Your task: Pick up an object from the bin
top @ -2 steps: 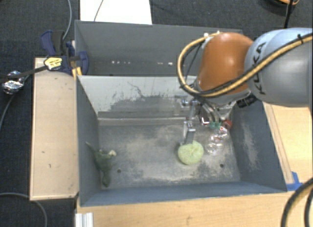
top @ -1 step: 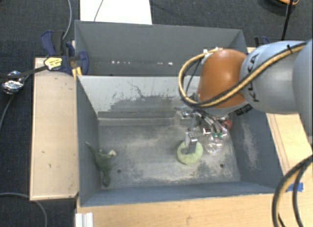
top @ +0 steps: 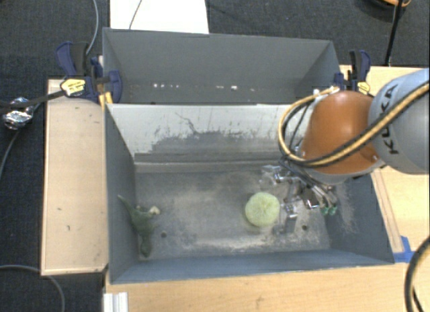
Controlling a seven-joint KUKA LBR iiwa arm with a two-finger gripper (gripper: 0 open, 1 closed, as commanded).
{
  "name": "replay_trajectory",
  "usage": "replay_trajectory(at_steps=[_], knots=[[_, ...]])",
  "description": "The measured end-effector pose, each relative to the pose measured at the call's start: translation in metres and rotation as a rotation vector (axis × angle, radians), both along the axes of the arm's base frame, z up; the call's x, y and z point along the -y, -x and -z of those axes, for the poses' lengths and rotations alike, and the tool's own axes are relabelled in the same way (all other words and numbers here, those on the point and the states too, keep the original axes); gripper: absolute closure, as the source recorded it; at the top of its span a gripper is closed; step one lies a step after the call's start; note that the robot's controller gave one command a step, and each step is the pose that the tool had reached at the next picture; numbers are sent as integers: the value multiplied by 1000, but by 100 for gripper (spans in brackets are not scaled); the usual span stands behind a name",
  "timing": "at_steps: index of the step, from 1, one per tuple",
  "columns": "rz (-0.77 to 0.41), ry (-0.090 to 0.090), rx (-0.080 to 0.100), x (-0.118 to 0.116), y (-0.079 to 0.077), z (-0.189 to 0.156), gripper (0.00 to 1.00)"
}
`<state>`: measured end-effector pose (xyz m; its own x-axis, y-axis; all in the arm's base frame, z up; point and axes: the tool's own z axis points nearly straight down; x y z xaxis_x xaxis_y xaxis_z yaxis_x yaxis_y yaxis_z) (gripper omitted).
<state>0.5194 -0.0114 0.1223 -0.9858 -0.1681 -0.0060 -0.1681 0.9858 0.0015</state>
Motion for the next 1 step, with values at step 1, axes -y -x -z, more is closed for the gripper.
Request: replay_trajectory(at_steps=[1], knots=[[181,4,-2,16,-14,38,0]])
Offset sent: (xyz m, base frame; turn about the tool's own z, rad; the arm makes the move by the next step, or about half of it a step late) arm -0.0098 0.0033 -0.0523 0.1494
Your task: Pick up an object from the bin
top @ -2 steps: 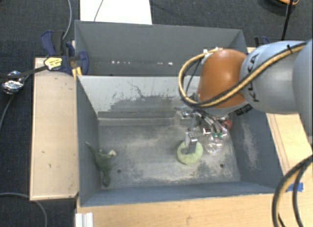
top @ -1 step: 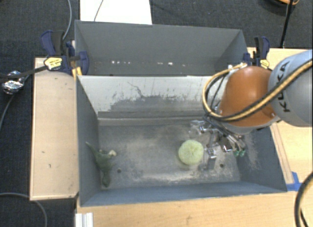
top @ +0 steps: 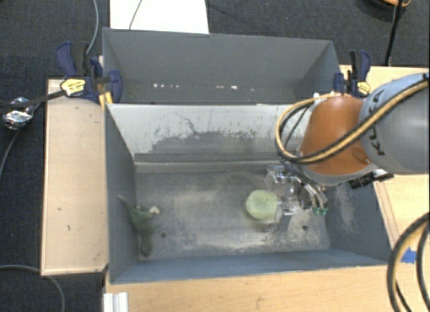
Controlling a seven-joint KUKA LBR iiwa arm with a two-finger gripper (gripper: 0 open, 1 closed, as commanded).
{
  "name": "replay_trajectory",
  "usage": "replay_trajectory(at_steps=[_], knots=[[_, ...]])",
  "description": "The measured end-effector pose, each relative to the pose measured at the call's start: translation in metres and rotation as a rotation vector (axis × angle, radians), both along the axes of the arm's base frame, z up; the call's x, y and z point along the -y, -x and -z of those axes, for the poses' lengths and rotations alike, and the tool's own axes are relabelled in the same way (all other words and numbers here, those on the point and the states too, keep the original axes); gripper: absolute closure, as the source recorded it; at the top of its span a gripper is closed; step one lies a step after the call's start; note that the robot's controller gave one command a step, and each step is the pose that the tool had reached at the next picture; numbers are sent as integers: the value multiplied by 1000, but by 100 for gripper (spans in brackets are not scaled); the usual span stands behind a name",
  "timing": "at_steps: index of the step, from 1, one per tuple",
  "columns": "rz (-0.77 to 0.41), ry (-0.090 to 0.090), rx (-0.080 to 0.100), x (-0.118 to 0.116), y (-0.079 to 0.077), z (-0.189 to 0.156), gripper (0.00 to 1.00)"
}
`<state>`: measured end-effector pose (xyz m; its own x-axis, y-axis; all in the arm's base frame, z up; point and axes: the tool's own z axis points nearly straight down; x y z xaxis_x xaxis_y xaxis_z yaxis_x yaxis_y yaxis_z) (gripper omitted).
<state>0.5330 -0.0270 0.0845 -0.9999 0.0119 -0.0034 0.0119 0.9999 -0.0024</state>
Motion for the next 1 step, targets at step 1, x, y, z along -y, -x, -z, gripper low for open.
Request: replay_trajectory(at_steps=[1], knots=[[-29,-5,1,-19,24,14,100]])
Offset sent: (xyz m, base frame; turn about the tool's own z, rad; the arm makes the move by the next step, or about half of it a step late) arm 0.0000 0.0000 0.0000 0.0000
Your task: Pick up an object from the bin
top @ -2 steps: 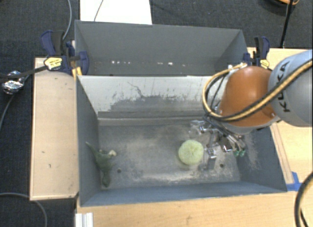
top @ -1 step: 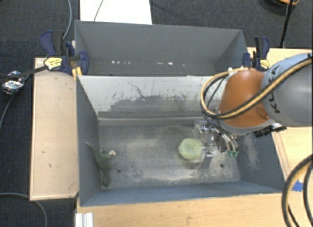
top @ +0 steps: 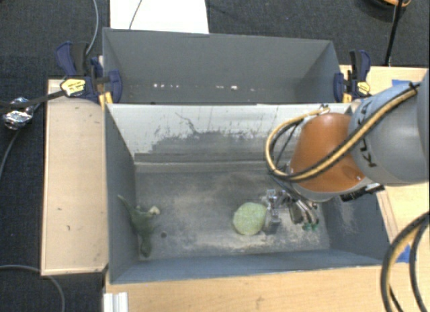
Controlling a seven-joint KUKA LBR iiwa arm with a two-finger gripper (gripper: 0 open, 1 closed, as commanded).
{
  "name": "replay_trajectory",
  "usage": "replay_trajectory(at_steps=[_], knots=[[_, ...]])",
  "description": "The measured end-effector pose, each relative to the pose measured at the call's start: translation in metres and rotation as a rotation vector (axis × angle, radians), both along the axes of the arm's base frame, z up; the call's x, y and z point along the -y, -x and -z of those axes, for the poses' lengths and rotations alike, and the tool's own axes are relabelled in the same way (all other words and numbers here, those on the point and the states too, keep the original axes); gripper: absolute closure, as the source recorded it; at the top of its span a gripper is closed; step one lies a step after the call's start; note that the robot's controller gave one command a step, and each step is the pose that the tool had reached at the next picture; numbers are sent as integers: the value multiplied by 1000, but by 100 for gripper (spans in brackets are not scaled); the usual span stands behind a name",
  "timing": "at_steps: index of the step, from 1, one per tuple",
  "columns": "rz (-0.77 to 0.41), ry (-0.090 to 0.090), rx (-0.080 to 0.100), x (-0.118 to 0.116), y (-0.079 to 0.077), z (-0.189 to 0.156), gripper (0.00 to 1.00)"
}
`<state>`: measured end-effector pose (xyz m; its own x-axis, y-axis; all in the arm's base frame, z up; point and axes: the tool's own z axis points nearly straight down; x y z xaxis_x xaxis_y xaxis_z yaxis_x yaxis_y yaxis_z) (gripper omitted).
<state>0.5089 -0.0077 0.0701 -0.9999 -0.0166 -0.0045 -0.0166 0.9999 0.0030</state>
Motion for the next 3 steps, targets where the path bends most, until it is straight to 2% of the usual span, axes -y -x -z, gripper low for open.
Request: replay_trajectory(at_steps=[2,3], knots=[[2,0,0,0,0,-4,100],[2,0,-7,0,2,-20,100]])
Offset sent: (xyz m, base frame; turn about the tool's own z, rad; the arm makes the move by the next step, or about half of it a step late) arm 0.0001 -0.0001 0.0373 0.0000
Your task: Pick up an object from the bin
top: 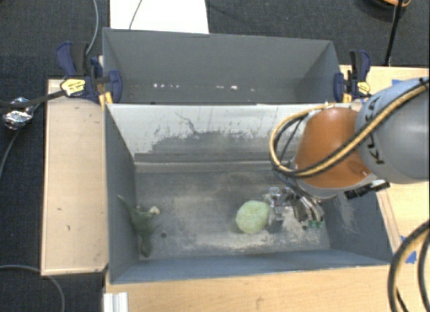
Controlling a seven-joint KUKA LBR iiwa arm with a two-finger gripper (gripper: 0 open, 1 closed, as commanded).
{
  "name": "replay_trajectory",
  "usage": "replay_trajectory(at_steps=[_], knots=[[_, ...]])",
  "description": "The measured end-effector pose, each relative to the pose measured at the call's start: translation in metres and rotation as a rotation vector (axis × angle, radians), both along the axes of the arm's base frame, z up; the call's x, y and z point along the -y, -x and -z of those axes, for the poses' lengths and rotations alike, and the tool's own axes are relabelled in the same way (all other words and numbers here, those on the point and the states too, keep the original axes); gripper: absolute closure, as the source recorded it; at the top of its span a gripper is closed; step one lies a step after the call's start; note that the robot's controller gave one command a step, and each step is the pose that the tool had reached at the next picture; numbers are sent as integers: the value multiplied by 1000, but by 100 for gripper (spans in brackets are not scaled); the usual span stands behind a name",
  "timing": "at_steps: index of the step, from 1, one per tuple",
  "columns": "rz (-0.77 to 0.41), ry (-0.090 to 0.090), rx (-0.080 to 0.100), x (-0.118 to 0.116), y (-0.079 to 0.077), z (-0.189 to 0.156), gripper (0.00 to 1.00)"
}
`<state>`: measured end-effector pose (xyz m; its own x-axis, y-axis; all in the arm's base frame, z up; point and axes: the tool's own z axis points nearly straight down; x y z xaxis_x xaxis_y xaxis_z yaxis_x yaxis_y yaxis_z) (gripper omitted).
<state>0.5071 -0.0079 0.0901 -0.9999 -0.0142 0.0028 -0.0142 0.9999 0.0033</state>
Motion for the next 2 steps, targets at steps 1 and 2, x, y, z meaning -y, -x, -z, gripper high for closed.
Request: replay_trajectory(at_steps=[1,2], knots=[[0,0,3,0,-1,-24,100],[2,0,9,0,-2,-42,100]])
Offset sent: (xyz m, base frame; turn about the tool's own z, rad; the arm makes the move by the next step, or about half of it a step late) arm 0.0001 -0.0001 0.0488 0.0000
